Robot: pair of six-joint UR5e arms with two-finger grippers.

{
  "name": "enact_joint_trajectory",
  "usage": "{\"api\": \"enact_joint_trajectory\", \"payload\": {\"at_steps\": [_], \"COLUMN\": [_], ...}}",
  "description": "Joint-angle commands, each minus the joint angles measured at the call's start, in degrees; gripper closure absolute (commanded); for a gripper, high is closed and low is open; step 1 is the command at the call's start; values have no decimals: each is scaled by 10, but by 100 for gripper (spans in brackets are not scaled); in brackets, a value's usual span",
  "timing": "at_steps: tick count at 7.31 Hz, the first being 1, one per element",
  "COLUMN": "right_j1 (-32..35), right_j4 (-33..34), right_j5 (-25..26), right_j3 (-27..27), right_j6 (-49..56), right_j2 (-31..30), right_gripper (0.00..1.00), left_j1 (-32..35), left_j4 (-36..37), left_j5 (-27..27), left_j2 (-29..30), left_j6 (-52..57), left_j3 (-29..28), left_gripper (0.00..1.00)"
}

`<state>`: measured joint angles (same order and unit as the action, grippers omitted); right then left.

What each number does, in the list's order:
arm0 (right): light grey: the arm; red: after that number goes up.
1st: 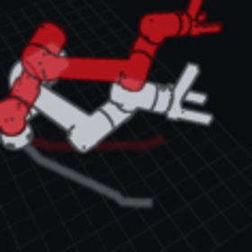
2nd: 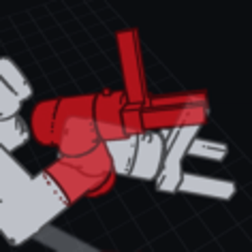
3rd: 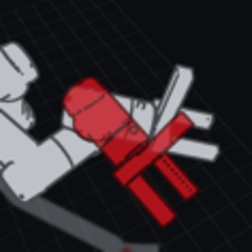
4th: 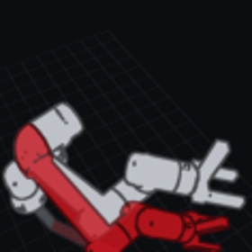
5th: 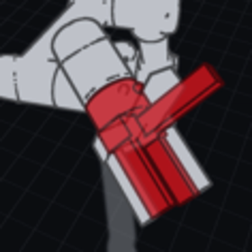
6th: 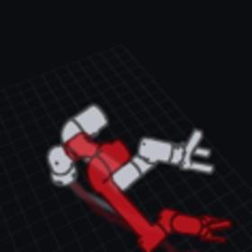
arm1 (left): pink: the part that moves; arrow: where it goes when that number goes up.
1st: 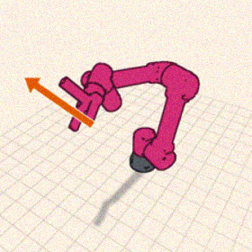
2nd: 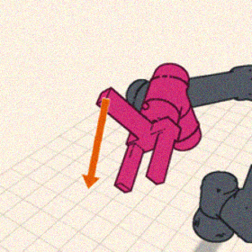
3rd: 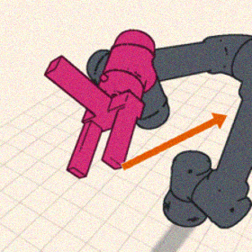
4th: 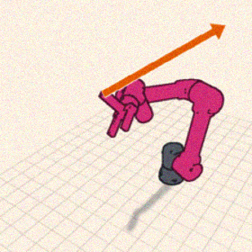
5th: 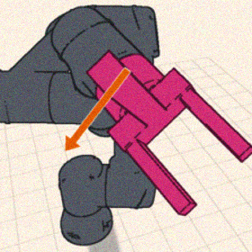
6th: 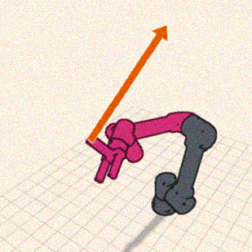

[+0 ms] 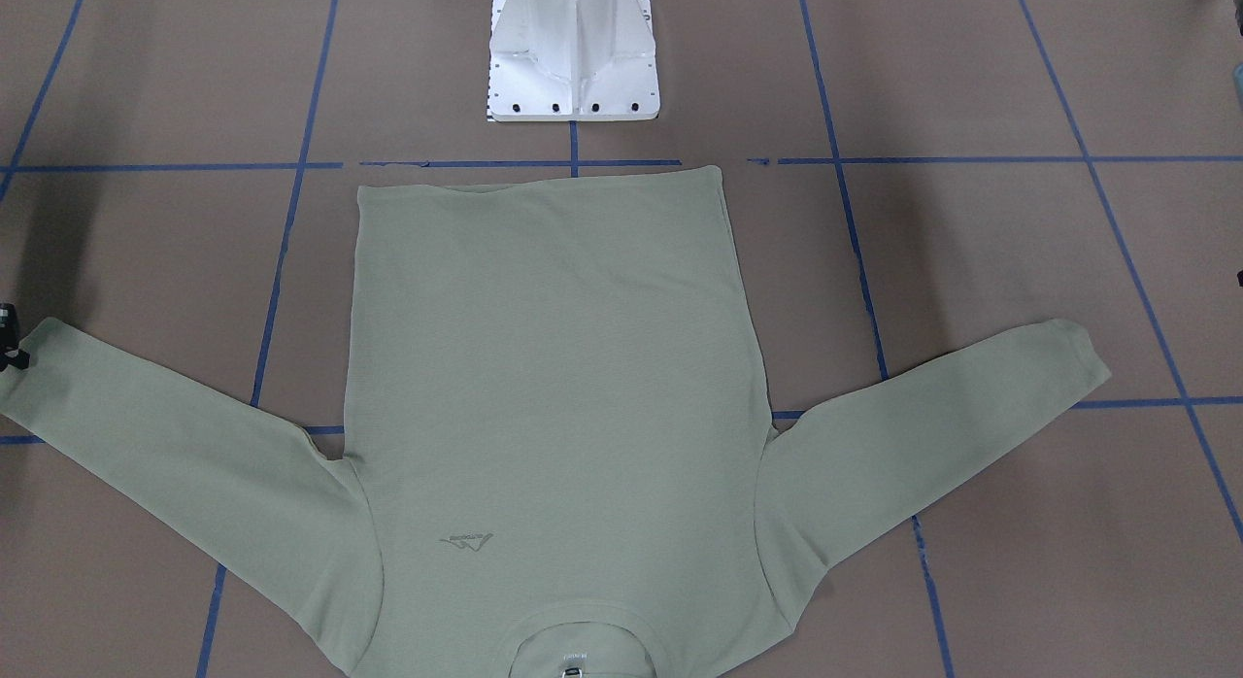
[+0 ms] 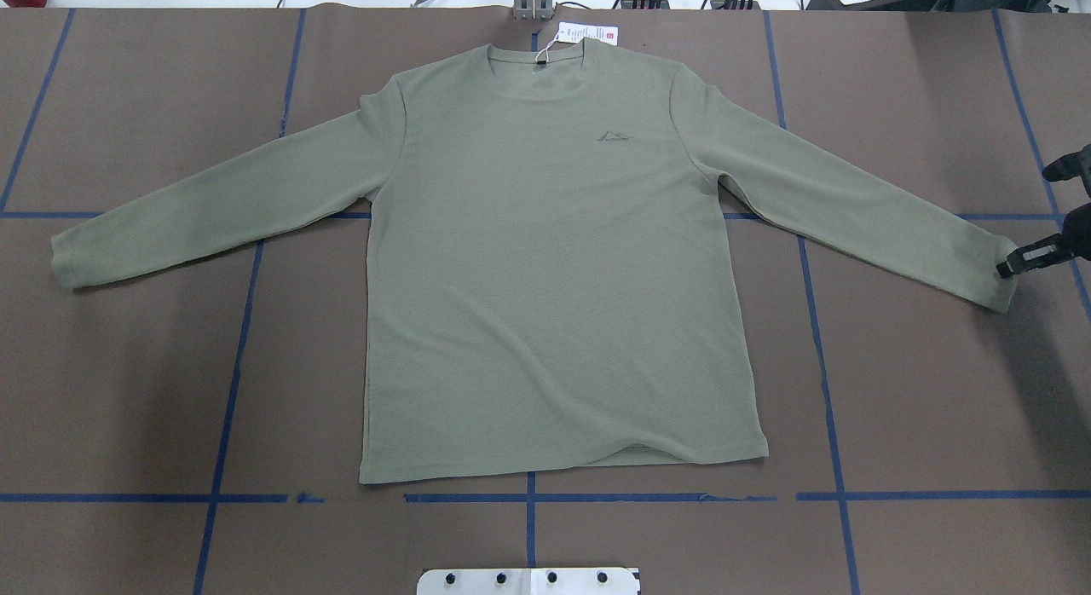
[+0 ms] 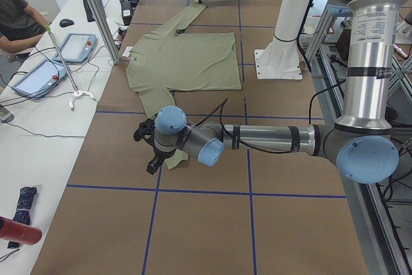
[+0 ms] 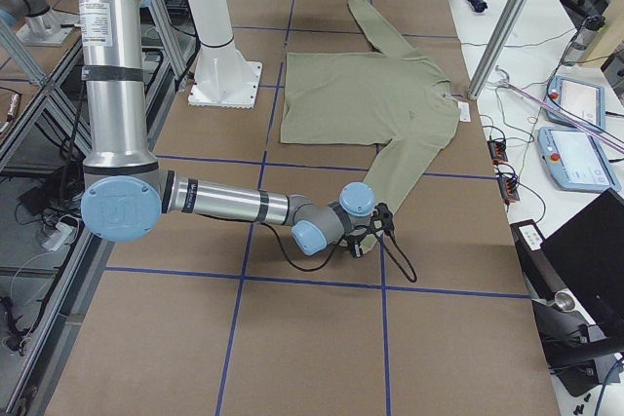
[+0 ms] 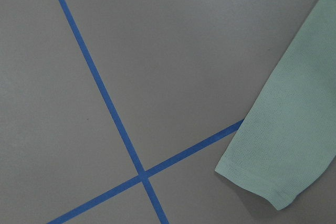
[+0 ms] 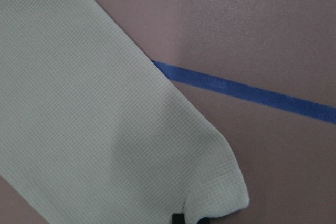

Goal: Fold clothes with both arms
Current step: 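Lower the right gripper onto the cuff of the sleeve nearest it and grasp, then carry the sleeve cuff with the right gripper across the shirt body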

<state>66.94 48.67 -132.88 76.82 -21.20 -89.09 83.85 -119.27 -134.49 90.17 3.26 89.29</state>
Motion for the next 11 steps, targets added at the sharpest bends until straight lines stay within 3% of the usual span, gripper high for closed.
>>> {"api": "enact_joint_trajectory", "payload": {"at_steps": [1, 2, 4, 6, 7, 8, 9, 11], "right_j1": [13, 12, -1, -28, -42, -69, -95, -162], "right_j4": [-1, -1, 35, 180, 221, 232, 234, 230], "right_j5": [-24, -41, -70, -82, -79, -71, -23, 51], "right_j3": [47, 57, 55, 50, 49, 47, 26, -83], "right_j6": [-4, -38, -106, -111, -136, -198, -272, -317], "right_j2": [-17, -7, 83, 226, 280, 331, 404, 547], "right_gripper": [100, 100, 100, 100, 100, 100, 100, 100], "left_j1": [0, 0, 0, 0, 1, 2, 2, 3], "left_j4": [0, -1, -1, -1, -1, -1, -1, -1], "left_j5": [-7, -26, -27, -27, -27, -27, -27, -28], "left_j2": [0, -1, -1, 1, 1, 0, -1, -2], "left_j6": [0, -2, -2, -3, -3, -3, -3, -2], "left_j3": [0, -1, 0, 0, 0, 1, 2, 2], "left_gripper": [0, 0, 0, 0, 0, 0, 0, 0]}}
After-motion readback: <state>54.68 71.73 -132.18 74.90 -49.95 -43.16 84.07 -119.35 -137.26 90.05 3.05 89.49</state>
